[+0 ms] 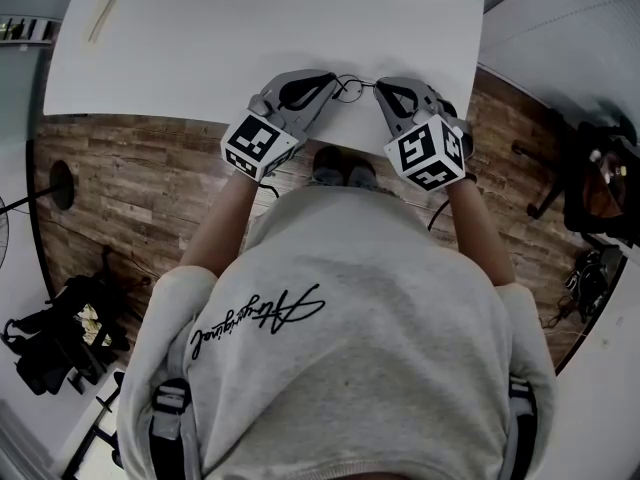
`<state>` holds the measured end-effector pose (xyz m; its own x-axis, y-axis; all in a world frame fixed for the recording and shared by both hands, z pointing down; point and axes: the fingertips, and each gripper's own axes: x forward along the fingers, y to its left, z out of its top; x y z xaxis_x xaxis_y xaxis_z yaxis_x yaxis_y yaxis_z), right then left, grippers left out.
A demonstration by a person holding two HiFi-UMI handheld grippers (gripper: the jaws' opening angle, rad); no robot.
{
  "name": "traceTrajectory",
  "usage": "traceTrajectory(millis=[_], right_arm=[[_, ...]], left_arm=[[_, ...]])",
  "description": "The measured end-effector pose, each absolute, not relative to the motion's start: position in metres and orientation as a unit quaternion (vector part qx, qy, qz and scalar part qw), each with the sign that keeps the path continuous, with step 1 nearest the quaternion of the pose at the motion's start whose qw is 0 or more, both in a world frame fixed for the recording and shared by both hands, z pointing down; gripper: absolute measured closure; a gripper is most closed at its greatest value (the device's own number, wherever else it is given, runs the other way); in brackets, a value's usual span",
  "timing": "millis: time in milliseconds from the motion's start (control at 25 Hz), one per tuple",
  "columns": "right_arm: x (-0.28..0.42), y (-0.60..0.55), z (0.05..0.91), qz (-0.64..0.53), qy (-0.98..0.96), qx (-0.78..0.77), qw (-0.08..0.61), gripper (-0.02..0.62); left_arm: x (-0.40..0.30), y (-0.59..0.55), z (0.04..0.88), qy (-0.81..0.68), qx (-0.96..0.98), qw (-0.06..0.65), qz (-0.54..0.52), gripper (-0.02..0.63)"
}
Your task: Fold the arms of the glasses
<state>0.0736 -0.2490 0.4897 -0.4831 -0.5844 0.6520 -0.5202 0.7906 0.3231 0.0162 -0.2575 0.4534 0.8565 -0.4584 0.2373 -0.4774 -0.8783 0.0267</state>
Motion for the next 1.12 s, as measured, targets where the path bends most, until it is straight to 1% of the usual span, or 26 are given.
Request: traceTrajectory(millis=[360,680,760,840,1120], right_arm=[[0.076,-0.248,0.498,-0.040,-0.857,0.320,0.401,0.595],[0.115,-0.258,0.492,0.009,-0.859,0.370,0.354,0.594],[0.124,-0.256,0.493,0.023,-0.867,0.355,0.349,0.592],[0.127,-0.250,0.495,0.039,-0.880,0.322,0.347,0.537],[0.127,-0.241,0.513,0.032,-0.899,0.221,0.377,0.537]], left_arm=[[0.016,-0.257,0.454,-0.243,0.962,0.036,0.117,0.607],[0.016,-0.257,0.455,-0.245,0.962,0.034,0.119,0.607],[0.016,-0.257,0.454,-0.244,0.962,0.033,0.119,0.607],[0.016,-0.257,0.454,-0.243,0.962,0.034,0.119,0.607],[0.016,-0.257,0.454,-0.241,0.963,0.034,0.119,0.607]])
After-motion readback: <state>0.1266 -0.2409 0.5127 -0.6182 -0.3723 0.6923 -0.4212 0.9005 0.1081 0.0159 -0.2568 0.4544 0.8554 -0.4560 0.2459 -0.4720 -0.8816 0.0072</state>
